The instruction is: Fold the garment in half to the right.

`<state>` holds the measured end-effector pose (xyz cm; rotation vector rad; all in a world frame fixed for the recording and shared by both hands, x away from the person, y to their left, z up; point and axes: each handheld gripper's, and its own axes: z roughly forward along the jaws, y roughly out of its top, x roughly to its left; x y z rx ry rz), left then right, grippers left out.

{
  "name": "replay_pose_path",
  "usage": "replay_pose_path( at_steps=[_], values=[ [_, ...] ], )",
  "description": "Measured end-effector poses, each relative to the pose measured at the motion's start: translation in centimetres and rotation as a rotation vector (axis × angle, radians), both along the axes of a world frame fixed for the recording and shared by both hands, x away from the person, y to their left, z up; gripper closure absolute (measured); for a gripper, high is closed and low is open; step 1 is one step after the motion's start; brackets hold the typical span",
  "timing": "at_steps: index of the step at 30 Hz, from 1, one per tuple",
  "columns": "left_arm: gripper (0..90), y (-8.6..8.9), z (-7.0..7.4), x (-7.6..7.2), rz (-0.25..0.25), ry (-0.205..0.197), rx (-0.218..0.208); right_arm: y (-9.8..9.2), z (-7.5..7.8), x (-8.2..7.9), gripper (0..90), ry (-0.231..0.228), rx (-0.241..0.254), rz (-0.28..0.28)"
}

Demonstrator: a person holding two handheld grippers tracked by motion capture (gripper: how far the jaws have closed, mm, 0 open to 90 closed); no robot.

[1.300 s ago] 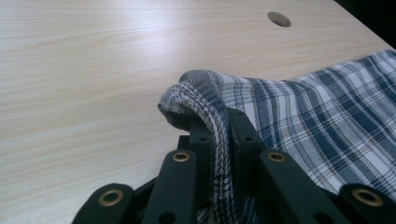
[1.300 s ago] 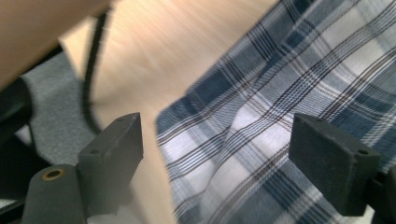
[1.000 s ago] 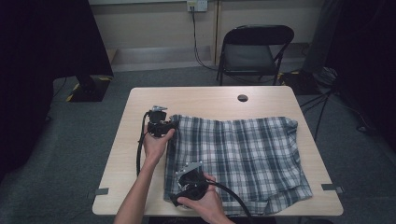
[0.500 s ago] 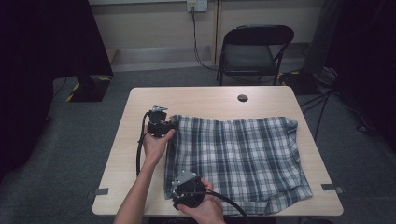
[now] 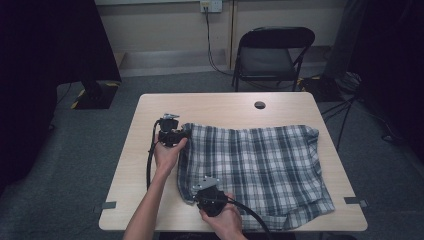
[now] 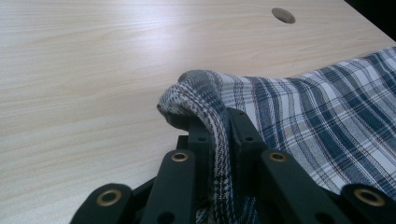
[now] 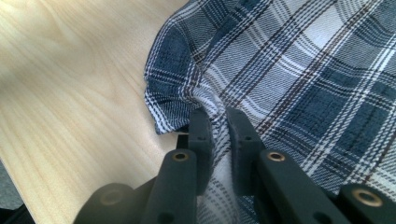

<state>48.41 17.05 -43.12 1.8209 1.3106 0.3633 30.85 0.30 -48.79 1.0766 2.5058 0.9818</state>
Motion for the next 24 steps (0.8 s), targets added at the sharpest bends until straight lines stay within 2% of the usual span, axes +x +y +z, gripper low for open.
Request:
replay_pose_path(
  at_steps=[8, 13, 17, 24],
  values=[
    [81.6, 0.2, 0.0, 0.1, 0.003, 0.002, -0.013, -0.6, 0.3, -0.2, 84.3, 0.015, 0.051, 0.005],
    [81.9, 0.3, 0.1, 0.1, 0.01, 0.001, -0.011, -0.8, 1.2, -0.5, 84.3, -0.003, 0.073, 0.015],
    [82.3, 0.5, 0.2, 0.1, 0.01, 0.001, -0.033, -1.0, 2.0, -0.8, 84.3, -0.017, 0.086, 0.024],
    [82.5, 0.7, 0.6, 0.1, 0.009, -0.001, -0.028, -1.2, 3.1, -1.1, 84.4, -0.03, 0.112, 0.031]
  ],
)
